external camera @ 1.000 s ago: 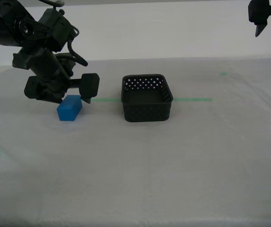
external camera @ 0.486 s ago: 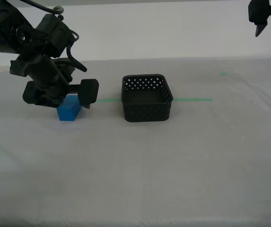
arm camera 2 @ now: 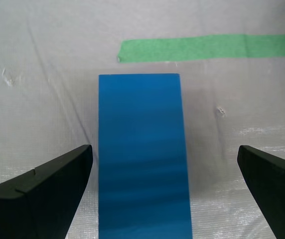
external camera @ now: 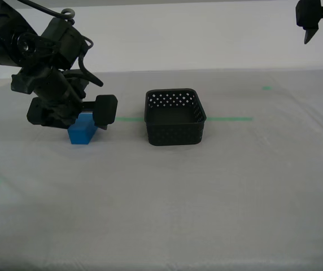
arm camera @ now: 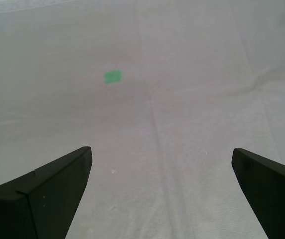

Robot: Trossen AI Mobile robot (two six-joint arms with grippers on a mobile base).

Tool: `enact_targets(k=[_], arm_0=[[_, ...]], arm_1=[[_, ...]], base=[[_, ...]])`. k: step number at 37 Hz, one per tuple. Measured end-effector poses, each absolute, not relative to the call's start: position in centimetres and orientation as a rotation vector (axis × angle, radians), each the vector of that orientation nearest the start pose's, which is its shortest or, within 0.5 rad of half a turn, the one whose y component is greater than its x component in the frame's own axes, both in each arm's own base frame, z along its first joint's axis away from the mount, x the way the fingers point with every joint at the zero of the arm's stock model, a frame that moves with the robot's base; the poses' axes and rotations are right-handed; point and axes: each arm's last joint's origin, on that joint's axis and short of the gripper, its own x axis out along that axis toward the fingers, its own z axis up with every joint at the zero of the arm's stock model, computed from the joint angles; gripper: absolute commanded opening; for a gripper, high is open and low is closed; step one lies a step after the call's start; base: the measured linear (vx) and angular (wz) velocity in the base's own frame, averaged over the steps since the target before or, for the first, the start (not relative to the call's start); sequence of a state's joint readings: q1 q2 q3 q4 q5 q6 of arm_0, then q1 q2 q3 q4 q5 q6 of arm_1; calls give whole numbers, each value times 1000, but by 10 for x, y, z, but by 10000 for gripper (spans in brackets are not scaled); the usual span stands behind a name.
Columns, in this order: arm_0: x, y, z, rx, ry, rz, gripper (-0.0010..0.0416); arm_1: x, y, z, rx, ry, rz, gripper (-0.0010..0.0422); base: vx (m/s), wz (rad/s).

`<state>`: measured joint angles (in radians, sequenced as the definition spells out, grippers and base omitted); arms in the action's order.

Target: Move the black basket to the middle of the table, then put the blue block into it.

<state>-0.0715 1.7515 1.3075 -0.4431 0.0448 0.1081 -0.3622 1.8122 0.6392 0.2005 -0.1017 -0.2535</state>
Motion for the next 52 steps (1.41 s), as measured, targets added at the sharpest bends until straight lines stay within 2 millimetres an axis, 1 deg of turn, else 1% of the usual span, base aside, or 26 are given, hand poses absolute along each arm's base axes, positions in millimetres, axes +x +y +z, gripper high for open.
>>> enact_targets(k=[10, 14, 18, 30, 49, 50, 52], arm_0=[[374, -28, 237, 113, 881, -156, 393], [374, -28, 237, 113, 881, -156, 394], [374, -28, 237, 113, 881, -156, 394], [374, -28, 237, 113, 881, -156, 394], [374, -28, 237, 113, 881, -156, 393], [374, -28, 237, 113, 881, -156, 394], [374, -28, 237, 113, 881, -157, 394]], arm_1=[[270, -99, 77, -12, 969, -109, 399], [270, -98, 77, -11, 968, -104, 381], [270, -98, 77, -8, 966, -98, 343], [270, -98, 77, -7, 967, -97, 195], [270, -98, 77, -6, 968, -97, -2], [270, -98, 77, -6, 968, -97, -5], [270, -98, 77, -7, 968, -97, 4]], base=[[0, 0], [0, 0], [0, 0], [0, 0], [0, 0], [0, 0], [0, 0]])
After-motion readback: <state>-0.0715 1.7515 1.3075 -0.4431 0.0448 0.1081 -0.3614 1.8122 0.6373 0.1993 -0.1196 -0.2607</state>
